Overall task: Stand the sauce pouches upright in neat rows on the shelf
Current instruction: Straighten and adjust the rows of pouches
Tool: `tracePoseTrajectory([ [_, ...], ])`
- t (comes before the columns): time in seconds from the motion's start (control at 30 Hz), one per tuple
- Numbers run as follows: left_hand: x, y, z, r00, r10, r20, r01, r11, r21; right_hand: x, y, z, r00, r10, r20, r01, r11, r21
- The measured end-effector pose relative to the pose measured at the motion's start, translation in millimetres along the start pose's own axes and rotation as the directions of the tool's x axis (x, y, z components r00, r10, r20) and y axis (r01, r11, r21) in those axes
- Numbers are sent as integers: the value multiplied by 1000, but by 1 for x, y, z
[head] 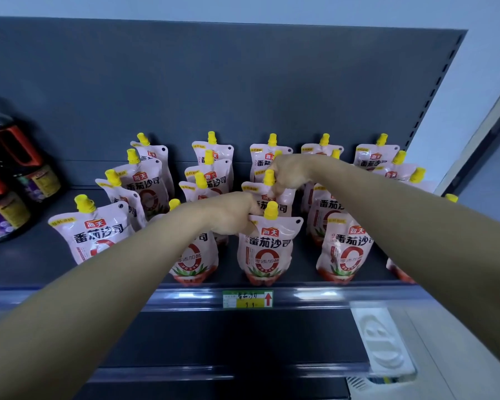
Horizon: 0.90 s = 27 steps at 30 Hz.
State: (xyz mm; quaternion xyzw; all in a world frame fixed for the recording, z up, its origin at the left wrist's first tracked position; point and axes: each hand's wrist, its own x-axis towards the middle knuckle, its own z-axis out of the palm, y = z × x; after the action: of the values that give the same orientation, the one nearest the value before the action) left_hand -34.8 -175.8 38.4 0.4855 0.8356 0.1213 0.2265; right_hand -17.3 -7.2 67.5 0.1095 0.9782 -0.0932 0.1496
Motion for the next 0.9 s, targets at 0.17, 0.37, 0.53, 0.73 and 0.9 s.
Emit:
tracePoseTrajectory([
  [0.17, -10, -3, -21, 1000, 28, -9, -28, 998, -65, 6, -2, 1, 999, -14, -32, 14, 1000, -3],
  [0.37, -21, -5, -50, 999, 14, -29, -20, 981, -195, 5, -1, -7, 998, -27, 53, 28, 1000, -6],
  [0.53, -12, -10, -62, 959, -31, -280, -7, 991, -134, -9, 13, -48, 991, -49, 122, 12, 958, 286],
  [0.73, 20, -5, -53, 958, -63, -279, 55, 998, -37, 9, 24, -53, 985, 8, -170, 1, 999, 55],
  [0.9, 41, -9, -46, 979, -70, -194, 76, 997, 21, 41, 27, -35, 996, -42, -81, 38, 998, -57],
])
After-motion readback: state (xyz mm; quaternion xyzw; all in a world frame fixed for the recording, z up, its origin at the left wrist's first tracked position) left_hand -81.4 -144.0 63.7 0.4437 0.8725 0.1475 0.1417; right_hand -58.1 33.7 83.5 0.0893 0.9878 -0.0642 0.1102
